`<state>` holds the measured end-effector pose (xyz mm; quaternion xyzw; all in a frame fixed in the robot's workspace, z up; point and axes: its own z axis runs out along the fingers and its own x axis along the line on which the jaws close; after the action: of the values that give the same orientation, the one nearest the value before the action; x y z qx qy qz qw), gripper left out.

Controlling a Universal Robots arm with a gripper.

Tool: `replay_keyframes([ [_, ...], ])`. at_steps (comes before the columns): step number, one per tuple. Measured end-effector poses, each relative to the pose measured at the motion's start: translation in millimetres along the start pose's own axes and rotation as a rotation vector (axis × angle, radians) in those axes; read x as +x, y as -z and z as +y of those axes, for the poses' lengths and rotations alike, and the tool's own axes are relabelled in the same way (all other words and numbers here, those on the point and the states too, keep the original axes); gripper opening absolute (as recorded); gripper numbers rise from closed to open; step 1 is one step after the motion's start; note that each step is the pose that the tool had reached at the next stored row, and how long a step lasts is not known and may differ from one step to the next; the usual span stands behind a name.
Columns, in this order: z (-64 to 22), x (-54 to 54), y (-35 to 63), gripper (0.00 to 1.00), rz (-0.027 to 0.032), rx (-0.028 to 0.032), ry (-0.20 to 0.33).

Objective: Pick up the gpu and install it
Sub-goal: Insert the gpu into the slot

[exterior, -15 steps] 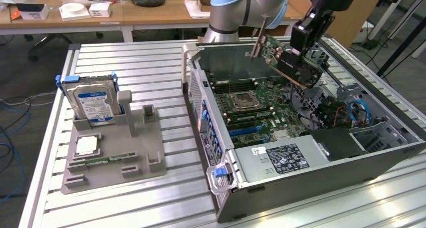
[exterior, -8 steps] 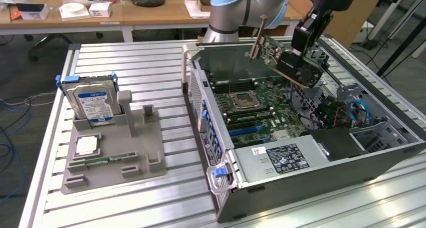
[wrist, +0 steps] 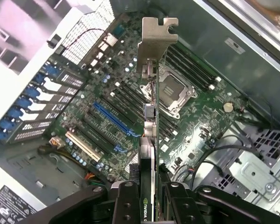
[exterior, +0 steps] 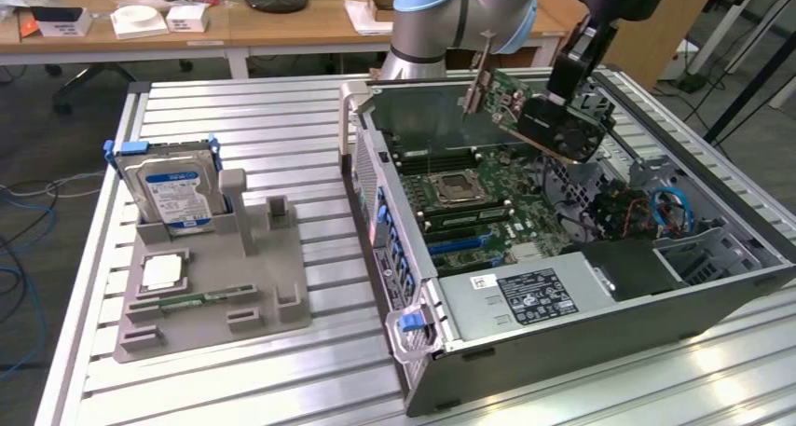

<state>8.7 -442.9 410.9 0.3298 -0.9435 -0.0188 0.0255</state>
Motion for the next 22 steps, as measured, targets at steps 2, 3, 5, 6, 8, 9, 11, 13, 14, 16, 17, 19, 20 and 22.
replay_keyframes([
  [2,0.0,0.0,0.0,0.26,0.0012,0.0008,0.023],
  [3,0.0,0.0,0.0,0.26,0.0018,0.0012,0.035],
  [5,0.0,-0.1,0.0,0.26,0.0032,0.0021,0.063],
  [6,0.0,-0.1,0.0,0.26,0.0039,0.0026,0.076],
  [8,-0.2,-0.2,0.0,0.26,0.005,0.0033,0.099],
  [9,-0.3,-0.3,0.0,0.26,0.0055,0.0036,0.11],
  [11,-0.4,-0.5,0.0,0.26,0.0064,0.0041,0.131],
  [13,-0.6,-0.8,0.0,0.26,0.0073,0.0046,0.154],
  [14,-0.6,-0.8,0.0,0.26,0.0079,0.005,0.165],
  [16,-0.7,-0.9,0.0,0.26,0.0093,0.0059,0.192],
  [17,-0.7,-0.9,0.1,0.26,0.0101,0.0065,0.207],
  [19,-0.8,-1.0,0.0,0.26,0.0118,0.0076,0.239],
  [20,-0.8,-1.0,0.1,0.26,0.0126,0.0081,0.254],
  [22,-0.8,-1.0,0.0,0.26,0.0142,0.0092,0.285],
])
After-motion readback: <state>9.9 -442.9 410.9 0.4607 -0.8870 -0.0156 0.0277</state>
